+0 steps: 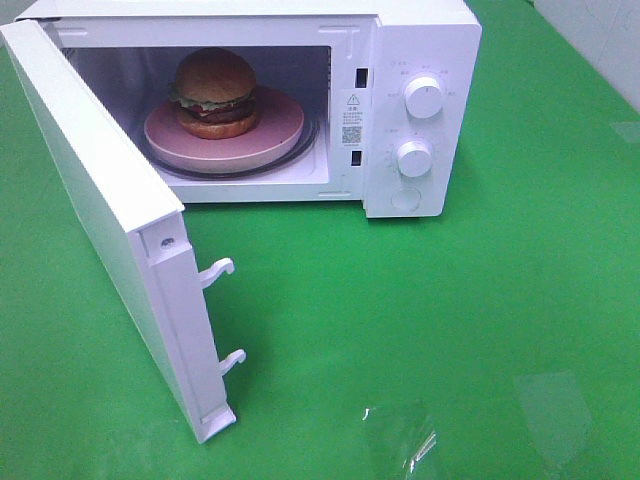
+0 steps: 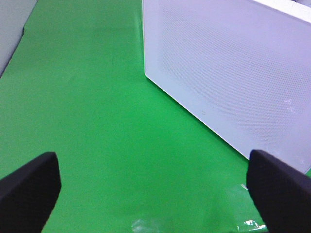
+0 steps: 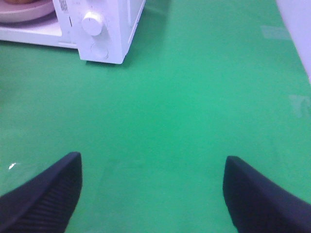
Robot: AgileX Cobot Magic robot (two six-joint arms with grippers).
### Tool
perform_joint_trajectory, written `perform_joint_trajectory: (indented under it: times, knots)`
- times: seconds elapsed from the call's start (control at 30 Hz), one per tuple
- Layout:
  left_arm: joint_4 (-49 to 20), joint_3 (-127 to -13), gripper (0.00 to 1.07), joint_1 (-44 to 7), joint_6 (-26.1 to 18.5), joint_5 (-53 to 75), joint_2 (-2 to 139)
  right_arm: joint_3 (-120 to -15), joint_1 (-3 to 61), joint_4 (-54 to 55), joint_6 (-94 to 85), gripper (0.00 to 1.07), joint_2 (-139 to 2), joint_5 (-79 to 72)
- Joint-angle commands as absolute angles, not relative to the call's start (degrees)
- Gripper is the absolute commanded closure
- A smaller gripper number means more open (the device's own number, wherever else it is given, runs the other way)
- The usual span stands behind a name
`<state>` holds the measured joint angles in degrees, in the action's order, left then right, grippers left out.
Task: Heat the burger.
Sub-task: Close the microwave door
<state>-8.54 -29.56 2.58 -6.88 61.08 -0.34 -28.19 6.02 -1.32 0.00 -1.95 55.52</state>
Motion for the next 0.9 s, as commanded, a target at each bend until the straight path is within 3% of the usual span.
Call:
perform_joint_trajectory:
  times: [0.03,0.5,0.9]
  knots:
    - [-8.6,-29.6,0.10,2.2,-6.8,61.2,-1.3,-28.1,4.0,-1.3,0.0,0.32,1.9,55.1]
    - [-8.6,-29.6,0.10,2.2,-6.8,61.2,-1.2,-28.1,4.0,-1.4,0.0,0.39,1.8,55.1]
    - [-8.6,-29.6,0.10,2.2,-6.8,61.2,-1.2,-28.1,4.0,-1.4,0.0,0.39,1.8,55.1]
